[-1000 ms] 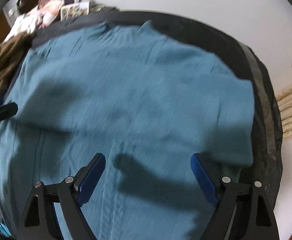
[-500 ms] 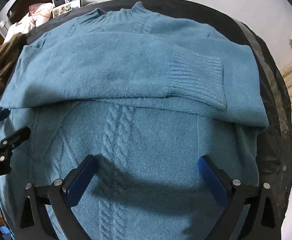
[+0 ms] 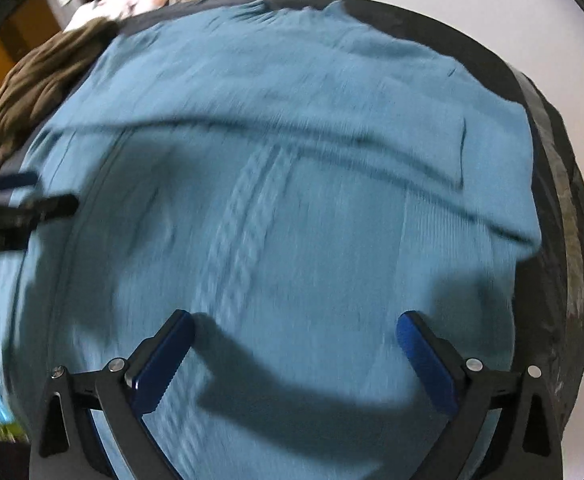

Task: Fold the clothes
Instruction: 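Smooth the folded sleeves flat with both open grippers, then slide both grippers under the sweater hem and lift it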

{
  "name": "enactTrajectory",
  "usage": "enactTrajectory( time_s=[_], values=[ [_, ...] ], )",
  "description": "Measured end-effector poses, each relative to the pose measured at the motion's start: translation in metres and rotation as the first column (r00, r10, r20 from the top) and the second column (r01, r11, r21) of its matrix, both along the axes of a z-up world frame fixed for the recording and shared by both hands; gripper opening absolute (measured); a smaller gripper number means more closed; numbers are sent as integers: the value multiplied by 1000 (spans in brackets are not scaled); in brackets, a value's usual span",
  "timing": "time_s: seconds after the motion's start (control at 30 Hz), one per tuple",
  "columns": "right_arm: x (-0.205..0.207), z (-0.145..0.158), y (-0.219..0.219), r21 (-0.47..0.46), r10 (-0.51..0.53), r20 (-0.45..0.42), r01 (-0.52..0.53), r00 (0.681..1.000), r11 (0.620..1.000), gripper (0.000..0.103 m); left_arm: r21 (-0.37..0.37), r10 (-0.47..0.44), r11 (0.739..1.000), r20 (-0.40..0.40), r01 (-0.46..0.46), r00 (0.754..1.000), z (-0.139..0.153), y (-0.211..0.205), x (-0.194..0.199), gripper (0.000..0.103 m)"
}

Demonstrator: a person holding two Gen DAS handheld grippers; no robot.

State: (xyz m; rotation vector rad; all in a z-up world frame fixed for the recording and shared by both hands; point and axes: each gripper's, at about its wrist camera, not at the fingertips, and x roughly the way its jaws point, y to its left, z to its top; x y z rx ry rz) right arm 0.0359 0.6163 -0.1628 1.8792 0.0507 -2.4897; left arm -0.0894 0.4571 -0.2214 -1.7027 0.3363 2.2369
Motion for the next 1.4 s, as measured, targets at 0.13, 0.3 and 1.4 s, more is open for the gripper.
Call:
enactTrajectory(
  time_s=[0.13, 0.3, 1.4],
  values=[
    [39, 1, 1, -7, 73, 3, -73, 997, 997, 103, 2, -7, 1000, 16, 7, 1000, 0, 1, 30, 103],
    [91, 3, 6, 0, 127, 24, -127, 992, 992, 103, -16, -7, 1000, 25, 7, 1000, 1, 2, 64, 103],
    [262, 28, 56, -327, -102, 92, 127, 991, 937, 103, 109, 122, 985, 100, -132, 988, 18, 25, 155, 103]
  ],
)
